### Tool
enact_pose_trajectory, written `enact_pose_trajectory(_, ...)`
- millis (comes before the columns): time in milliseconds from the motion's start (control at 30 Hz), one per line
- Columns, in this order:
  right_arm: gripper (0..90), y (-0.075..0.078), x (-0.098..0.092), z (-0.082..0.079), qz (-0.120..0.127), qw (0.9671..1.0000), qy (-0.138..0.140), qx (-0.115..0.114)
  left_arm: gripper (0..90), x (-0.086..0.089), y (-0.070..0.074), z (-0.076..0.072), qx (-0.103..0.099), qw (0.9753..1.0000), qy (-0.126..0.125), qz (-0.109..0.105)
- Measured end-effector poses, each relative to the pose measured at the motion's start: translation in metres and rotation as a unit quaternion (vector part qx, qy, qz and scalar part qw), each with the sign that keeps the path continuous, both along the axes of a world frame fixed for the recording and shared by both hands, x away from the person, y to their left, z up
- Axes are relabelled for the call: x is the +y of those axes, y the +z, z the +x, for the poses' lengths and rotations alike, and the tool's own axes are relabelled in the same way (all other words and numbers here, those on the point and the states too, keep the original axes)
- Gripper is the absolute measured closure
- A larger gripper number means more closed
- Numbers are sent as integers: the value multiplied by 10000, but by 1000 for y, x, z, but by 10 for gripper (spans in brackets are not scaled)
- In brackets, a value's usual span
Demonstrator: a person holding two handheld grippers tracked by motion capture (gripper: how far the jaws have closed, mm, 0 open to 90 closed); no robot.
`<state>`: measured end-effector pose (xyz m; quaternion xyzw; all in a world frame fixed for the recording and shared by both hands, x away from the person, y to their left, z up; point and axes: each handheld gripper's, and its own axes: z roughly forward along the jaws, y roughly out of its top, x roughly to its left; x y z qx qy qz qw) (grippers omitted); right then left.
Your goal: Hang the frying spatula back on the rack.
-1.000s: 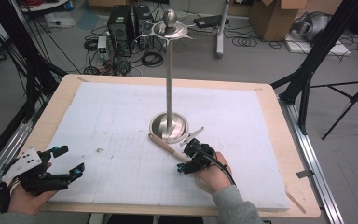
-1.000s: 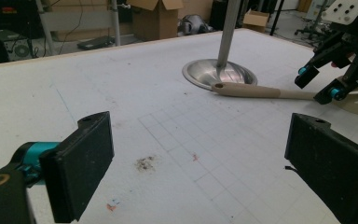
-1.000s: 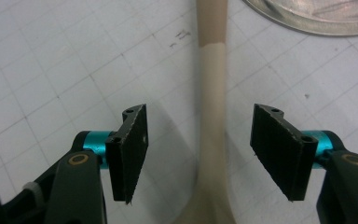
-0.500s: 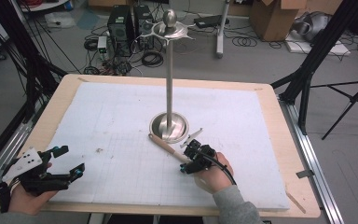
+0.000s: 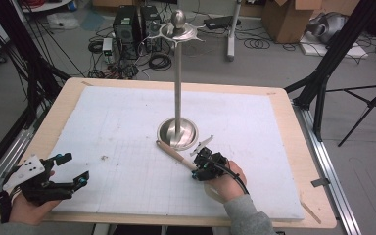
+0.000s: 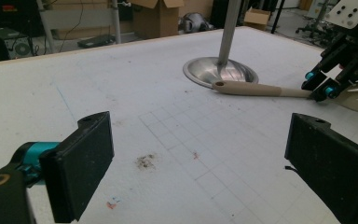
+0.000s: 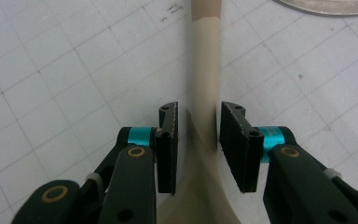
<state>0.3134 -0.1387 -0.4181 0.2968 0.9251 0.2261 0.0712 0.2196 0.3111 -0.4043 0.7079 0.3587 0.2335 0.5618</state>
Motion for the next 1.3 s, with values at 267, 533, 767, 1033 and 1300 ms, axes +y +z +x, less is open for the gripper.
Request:
enact_pose_trajectory(267, 761, 0, -1, -1, -7, 10000, -50, -40, 84, 0, 0, 0, 8, 10000, 2, 12)
enact_pose_trajectory(533, 776, 0, -3, 0, 105, 9995, -287, 100, 84, 0, 0, 0, 12, 10000, 11, -5)
enact_pose_trajectory(767, 777, 1, -10, 3, 212, 9992, -292, 144, 84, 0, 0, 1, 14, 10000, 3, -1)
enact_pose_trajectory(1033, 777, 6, -22, 3, 571, 9983, -86, 127, 84, -2, -1, 3, 16, 10000, -25, 9)
enact_pose_trajectory(1300, 777, 15, -30, 2, 902, 9957, 162, 111, 84, -3, -1, 5, 12, 10000, -42, 6)
